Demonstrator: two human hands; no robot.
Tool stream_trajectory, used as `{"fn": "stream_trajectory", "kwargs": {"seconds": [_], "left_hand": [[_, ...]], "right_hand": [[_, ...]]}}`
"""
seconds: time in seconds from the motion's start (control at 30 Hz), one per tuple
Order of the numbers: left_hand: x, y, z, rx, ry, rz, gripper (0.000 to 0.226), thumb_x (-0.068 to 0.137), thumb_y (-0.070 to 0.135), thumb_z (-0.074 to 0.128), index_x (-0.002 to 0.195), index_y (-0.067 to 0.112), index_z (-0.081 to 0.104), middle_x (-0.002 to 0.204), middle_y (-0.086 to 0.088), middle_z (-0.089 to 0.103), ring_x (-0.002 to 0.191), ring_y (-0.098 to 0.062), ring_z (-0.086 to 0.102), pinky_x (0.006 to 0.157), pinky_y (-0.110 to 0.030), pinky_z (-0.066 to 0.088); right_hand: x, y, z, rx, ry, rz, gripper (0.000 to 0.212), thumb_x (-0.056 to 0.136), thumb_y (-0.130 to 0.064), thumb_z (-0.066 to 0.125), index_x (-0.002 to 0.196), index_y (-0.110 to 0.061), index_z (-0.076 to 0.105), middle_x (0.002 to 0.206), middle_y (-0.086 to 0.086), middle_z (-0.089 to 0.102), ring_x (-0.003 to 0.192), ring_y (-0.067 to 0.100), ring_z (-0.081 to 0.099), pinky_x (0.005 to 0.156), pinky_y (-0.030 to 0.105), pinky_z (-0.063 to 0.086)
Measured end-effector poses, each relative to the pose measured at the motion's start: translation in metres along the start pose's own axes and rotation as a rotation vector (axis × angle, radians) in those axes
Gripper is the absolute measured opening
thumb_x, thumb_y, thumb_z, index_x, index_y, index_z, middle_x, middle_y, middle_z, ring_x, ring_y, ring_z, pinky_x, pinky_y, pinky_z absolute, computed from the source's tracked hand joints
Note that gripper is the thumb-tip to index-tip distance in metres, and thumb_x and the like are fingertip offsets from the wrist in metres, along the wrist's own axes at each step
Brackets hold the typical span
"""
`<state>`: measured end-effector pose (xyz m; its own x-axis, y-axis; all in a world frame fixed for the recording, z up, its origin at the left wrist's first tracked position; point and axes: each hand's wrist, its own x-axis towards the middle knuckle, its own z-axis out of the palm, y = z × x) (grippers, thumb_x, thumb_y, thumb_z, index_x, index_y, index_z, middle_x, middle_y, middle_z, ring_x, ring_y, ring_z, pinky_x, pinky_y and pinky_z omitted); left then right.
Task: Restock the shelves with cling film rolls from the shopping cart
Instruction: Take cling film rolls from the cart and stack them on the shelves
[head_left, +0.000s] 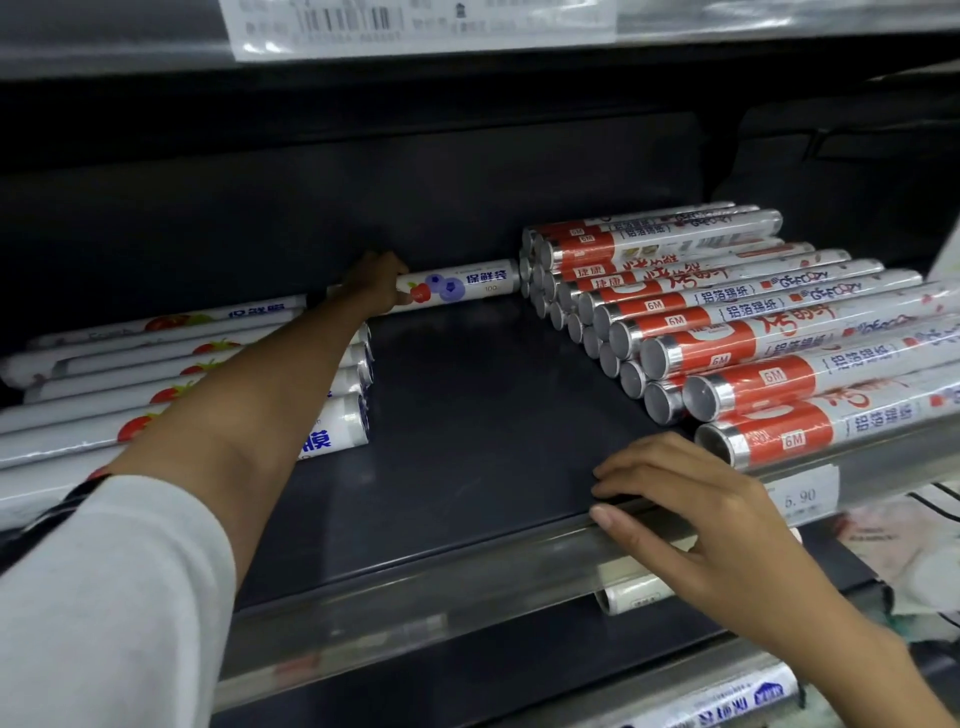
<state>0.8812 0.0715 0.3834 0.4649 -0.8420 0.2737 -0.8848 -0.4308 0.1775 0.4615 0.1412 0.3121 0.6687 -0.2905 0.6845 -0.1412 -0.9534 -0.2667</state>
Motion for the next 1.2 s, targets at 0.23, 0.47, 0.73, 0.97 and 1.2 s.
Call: {"fn": "stream_trajectory", "kwargs": {"seconds": [0.23, 0.47, 0.73, 0.97, 1.2], "left_hand": [[-0.052, 0.028, -0.041, -0.084, 0.041, 0.041, 0.032, 0.093, 0.023, 0.057, 0.115, -0.001, 0.060, 0.118, -0.021, 0.061, 0.108, -0.035, 0.056, 0.089, -0.036, 0.043], [-0.215, 0.006, -0.107, -0.254, 0.174, 0.067, 0.023, 0.090, 0.019, 0.063, 0.109, 0.007, 0.069, 0.107, -0.002, 0.068, 0.096, -0.005, 0.062, 0.085, -0.016, 0.043], [-0.331, -0.152, -0.149, -0.808, 0.410, -0.597, 0.015, 0.099, 0.014, 0.043, 0.101, 0.016, 0.059, 0.112, -0.009, 0.059, 0.084, -0.014, 0.056, 0.074, -0.023, 0.041], [-0.298, -0.180, -0.131, -1.267, 0.150, -0.622, 0.033, 0.102, 0.031, 0.034, 0.122, 0.011, 0.051, 0.100, -0.002, 0.060, 0.086, -0.014, 0.057, 0.070, -0.024, 0.046], [-0.253, -0.200, -0.126, -1.397, 0.093, -0.596, 0.031, 0.102, 0.036, 0.035, 0.093, 0.017, 0.058, 0.096, -0.002, 0.061, 0.081, -0.013, 0.058, 0.067, -0.022, 0.047]], "right_hand": [[0.003, -0.002, -0.003, -0.017, -0.042, -0.007, 0.035, 0.090, -0.046, 0.048, 0.086, -0.020, 0.072, 0.089, -0.015, 0.065, 0.089, 0.002, 0.059, 0.075, 0.026, 0.047], [0.057, -0.037, 0.000, 0.237, -0.059, 0.098, 0.038, 0.092, -0.050, 0.046, 0.091, -0.022, 0.071, 0.087, -0.025, 0.063, 0.088, -0.007, 0.060, 0.077, 0.004, 0.043], [0.174, -0.076, 0.083, 0.838, -0.367, 0.595, 0.030, 0.098, -0.030, 0.047, 0.121, -0.012, 0.054, 0.123, 0.007, 0.059, 0.112, 0.018, 0.056, 0.093, 0.029, 0.045], [0.208, -0.060, 0.142, 0.841, -0.295, 0.868, 0.054, 0.098, -0.049, 0.036, 0.141, -0.016, 0.041, 0.145, 0.006, 0.044, 0.133, 0.022, 0.042, 0.115, 0.040, 0.025], [0.227, -0.070, 0.161, 0.870, -0.214, 0.968, 0.049, 0.099, -0.048, 0.034, 0.120, -0.009, 0.057, 0.117, 0.010, 0.063, 0.099, 0.023, 0.062, 0.083, 0.032, 0.047]]}}
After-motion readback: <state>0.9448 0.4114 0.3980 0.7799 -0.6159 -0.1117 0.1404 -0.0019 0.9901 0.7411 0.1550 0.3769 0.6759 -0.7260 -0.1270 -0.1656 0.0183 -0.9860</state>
